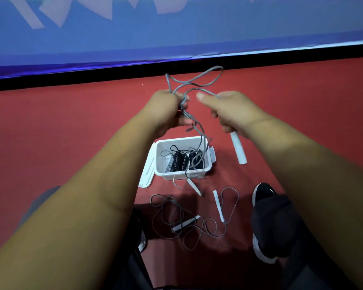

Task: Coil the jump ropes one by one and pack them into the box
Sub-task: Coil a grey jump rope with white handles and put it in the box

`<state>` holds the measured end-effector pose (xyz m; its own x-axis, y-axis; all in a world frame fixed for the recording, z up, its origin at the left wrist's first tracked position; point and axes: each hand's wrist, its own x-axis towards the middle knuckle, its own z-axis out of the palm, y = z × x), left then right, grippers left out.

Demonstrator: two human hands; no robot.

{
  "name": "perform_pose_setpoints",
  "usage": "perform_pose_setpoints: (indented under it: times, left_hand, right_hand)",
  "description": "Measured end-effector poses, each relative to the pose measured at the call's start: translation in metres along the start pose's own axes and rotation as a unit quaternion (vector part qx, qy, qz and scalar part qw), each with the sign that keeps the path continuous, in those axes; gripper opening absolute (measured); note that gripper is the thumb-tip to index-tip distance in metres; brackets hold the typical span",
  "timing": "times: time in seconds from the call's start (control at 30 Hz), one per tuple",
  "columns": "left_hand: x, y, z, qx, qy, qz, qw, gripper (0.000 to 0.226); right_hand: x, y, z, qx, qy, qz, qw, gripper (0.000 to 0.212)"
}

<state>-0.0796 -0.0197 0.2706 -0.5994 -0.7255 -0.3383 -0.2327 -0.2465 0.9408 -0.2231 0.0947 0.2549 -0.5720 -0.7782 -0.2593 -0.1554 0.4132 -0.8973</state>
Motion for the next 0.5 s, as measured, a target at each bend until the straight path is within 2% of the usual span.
perform_pose_setpoints:
  times: [0.1,0.2,0.3,0.37,0.5]
  left_hand:
    - [0.002,0.007,-0.001,-0.112,-0.002,-0.008,0.994,0.022]
    - [0.003,0.009,0.001,-0.220,-0.004,-0.016,0.975,0.020]
    - [0.005,0.012,-0.002,-0.317,0.028,-0.013,0.948,0.016]
    - [0.009,0.013,-0.008,-0.339,0.072,-0.001,0.938,0.022]
    - [0.015,0.013,-0.022,-0.353,0.130,0.043,0.925,0.022]
  right_hand:
    - [-0.003,0.008,0.009,-0.053,-0.128,0.059,0.989,0.004]
    - [-0.005,0.018,0.019,-0.002,-0.187,0.108,0.976,0.021]
    - [-0.006,0.019,0.022,0.038,-0.221,0.127,0.966,0.035]
    - [-0.010,0.014,0.022,0.082,-0.253,0.132,0.955,0.029]
    - [-0.016,0.001,0.020,0.165,-0.281,0.133,0.936,0.060]
